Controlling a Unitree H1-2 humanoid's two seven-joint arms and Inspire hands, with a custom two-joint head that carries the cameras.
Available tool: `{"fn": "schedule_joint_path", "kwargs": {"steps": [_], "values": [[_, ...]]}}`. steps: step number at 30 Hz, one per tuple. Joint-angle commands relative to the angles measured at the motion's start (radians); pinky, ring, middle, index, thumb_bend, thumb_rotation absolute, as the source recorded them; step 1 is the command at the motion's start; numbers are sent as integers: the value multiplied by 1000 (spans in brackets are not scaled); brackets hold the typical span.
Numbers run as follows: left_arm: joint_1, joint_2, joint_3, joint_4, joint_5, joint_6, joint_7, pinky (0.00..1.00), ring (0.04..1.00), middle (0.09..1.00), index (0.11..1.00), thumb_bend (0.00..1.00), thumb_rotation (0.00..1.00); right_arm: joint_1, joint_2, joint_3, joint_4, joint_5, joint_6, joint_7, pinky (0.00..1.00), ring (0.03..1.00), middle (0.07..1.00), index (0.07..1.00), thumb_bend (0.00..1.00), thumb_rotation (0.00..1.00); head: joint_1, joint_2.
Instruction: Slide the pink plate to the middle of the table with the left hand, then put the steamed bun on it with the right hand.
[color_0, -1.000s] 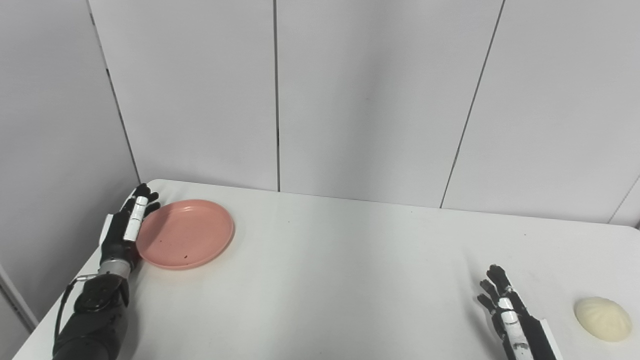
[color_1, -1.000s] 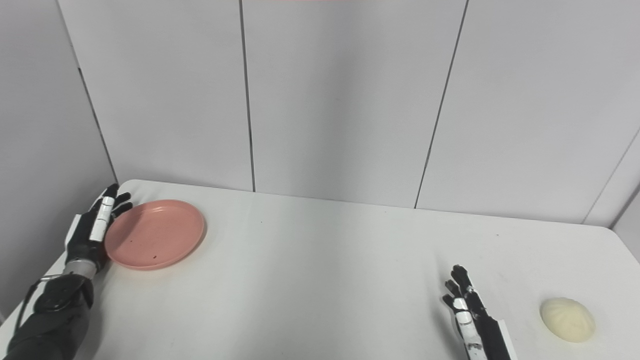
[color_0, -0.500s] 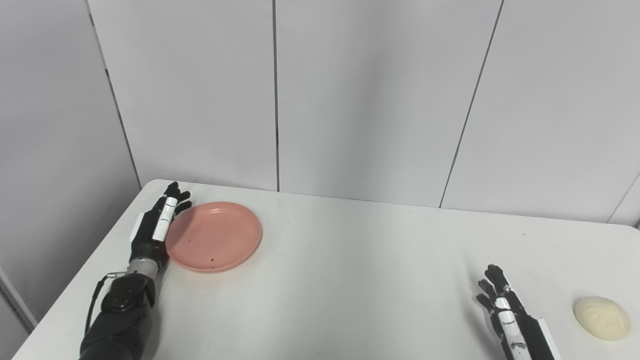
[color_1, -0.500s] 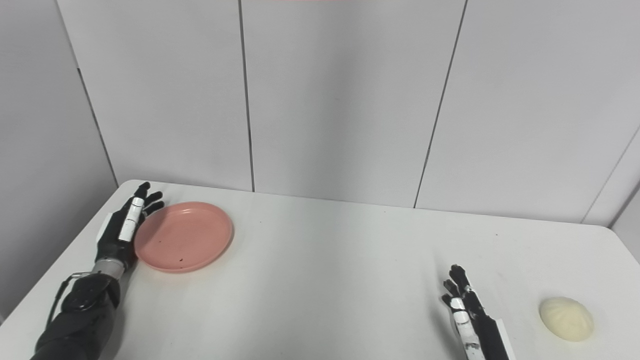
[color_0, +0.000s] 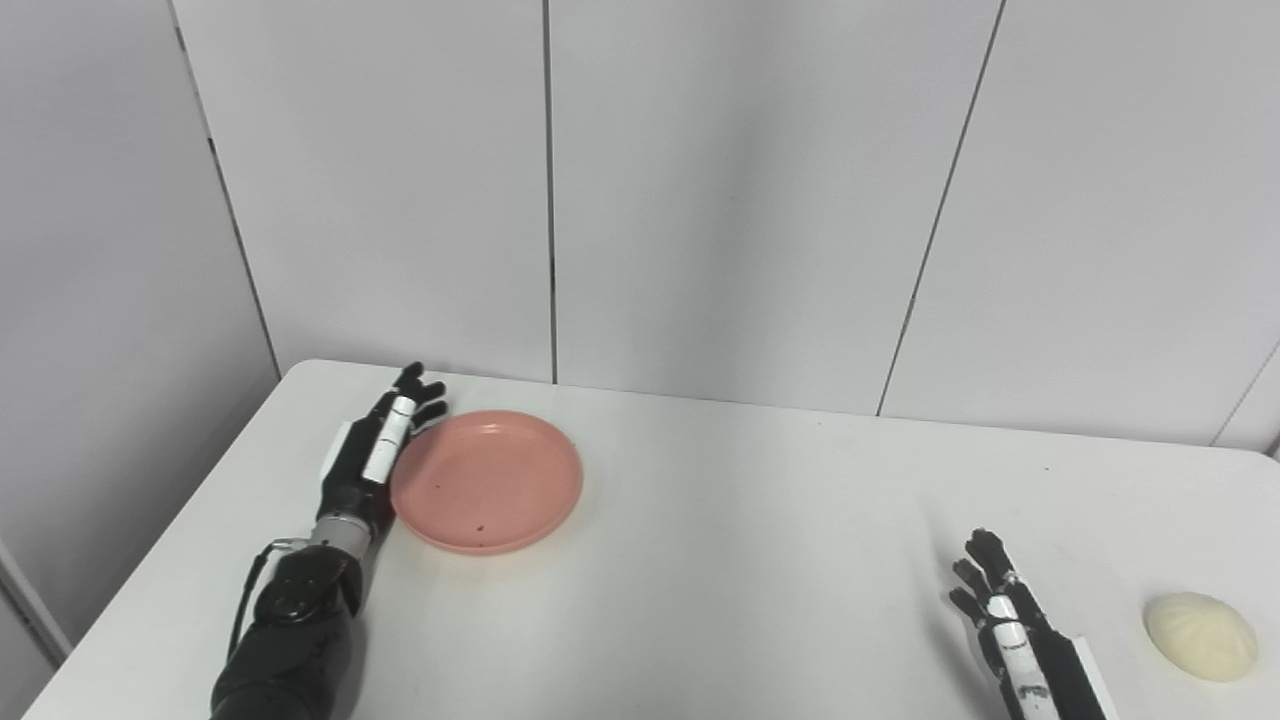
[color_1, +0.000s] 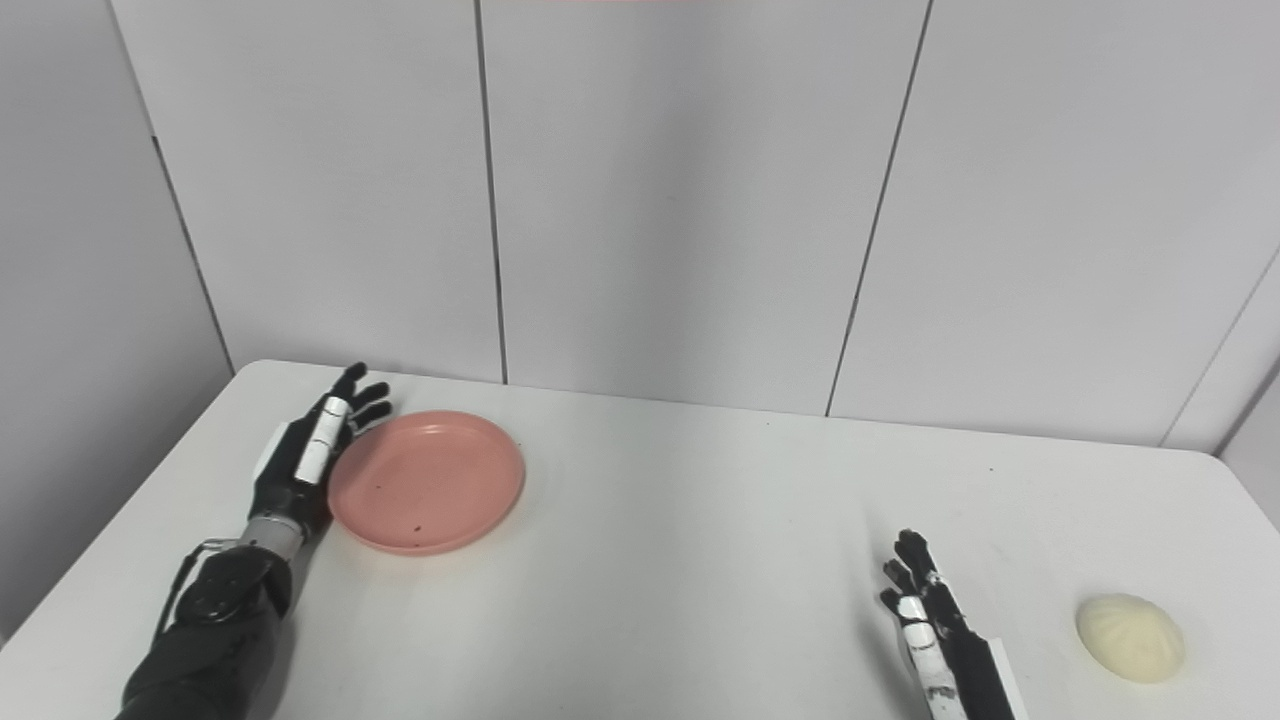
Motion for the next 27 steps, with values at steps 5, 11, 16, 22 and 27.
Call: {"fn": "schedule_joint_path", "kwargs": {"steps": [5,11,16,22,27], "values": [[5,-13,-27,-42,13,-11,-15,803,857,849,891,862,849,42,24,12,48,5,-43,1,936,945,962,940,689,858,0,0],[23,-27,-49,-82,15,2,-21,819,869,857,896,882,849,41,23,14,48,0,-44,1,935,948,964,945,690,861,-6,0],[35,-41,-57,-110,17,19,-28,825,873,857,893,906,844,40,26,16,44,-3,-42,2,937,947,963,946,708,865,-10,2],[49,-56,-72,-142,28,35,-23,815,869,855,896,918,849,41,30,22,39,-12,-42,-1,934,945,959,948,704,866,-29,4],[58,-65,-91,-157,40,39,-18,813,871,863,903,895,859,44,35,25,28,-21,-29,-8,913,934,946,944,699,866,-49,7]]}}
